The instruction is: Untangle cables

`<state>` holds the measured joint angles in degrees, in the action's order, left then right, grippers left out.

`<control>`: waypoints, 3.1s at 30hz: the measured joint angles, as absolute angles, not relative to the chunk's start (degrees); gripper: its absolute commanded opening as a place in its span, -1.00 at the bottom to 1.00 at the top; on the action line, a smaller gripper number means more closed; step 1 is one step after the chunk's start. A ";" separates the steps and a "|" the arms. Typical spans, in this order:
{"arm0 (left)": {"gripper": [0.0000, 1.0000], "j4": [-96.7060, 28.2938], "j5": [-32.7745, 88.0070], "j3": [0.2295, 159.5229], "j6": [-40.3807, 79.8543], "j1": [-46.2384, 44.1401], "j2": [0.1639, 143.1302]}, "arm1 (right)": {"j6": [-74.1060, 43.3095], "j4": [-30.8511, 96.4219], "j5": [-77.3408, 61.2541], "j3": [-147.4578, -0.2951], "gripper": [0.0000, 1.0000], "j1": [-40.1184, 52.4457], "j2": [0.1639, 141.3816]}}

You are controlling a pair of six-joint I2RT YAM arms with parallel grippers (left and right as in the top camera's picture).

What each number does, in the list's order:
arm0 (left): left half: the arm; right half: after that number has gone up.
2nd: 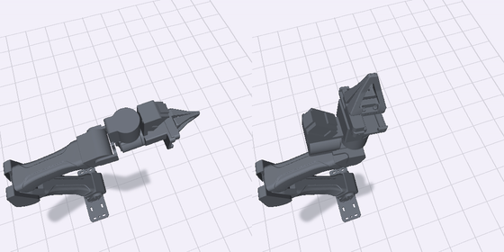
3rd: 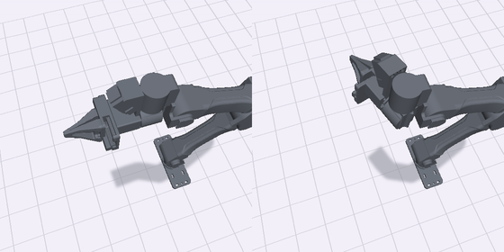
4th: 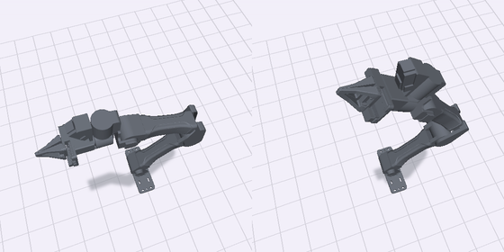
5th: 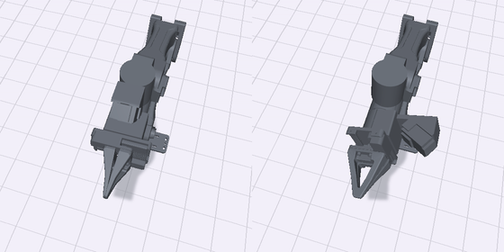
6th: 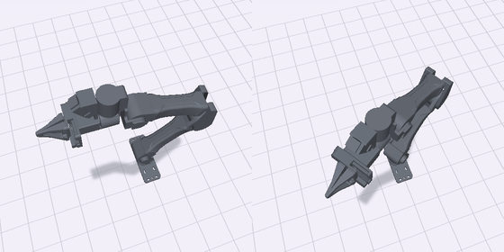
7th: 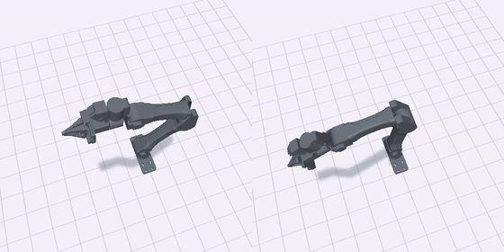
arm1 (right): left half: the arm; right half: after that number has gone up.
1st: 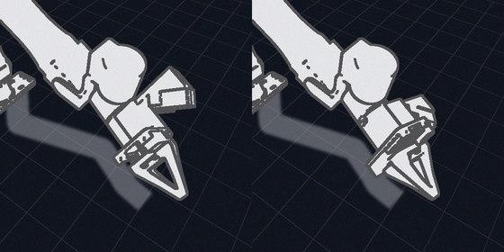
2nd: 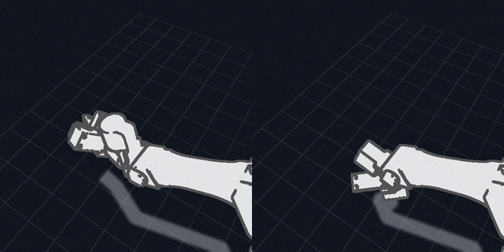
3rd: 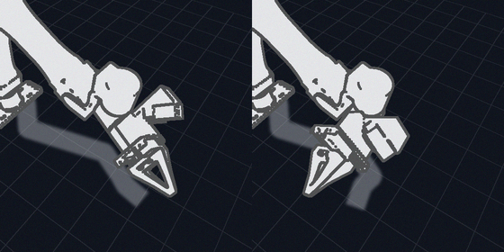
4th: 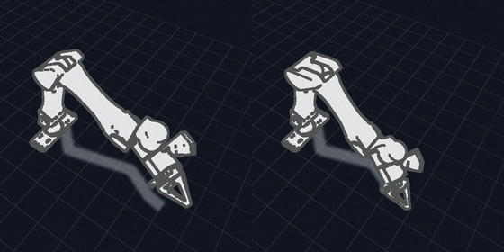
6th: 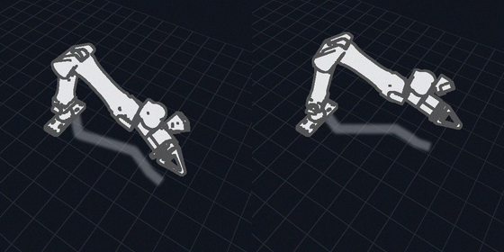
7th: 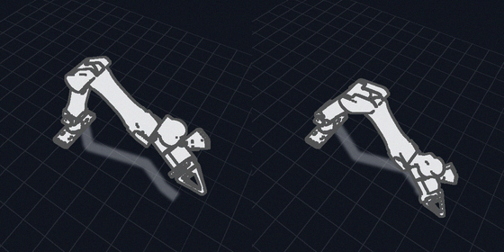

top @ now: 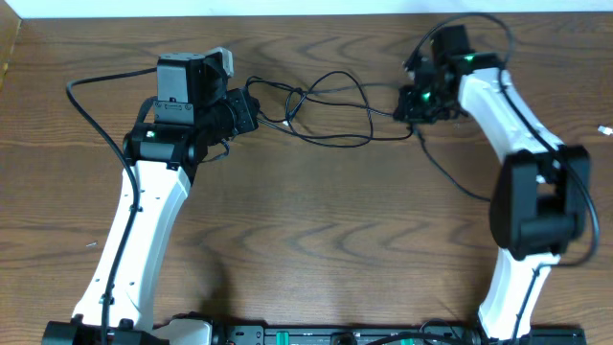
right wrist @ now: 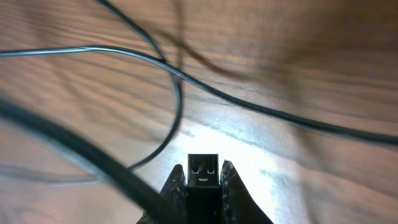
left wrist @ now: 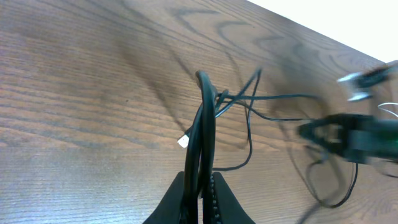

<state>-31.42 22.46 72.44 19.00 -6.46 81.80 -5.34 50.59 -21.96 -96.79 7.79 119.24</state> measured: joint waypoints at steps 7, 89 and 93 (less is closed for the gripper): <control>-0.83 -31.51 22.09 72.44 19.00 -6.46 81.80 | -3.60 52.05 -24.77 -96.82 -0.98 5.80 104.44; -0.85 6.46 35.55 72.44 14.83 -24.25 97.97 | 1.76 55.59 -45.43 -96.82 -0.82 11.33 94.72; -0.85 6.39 34.46 72.44 14.92 -23.92 97.97 | 1.96 55.51 -45.36 -96.82 -0.76 11.27 94.72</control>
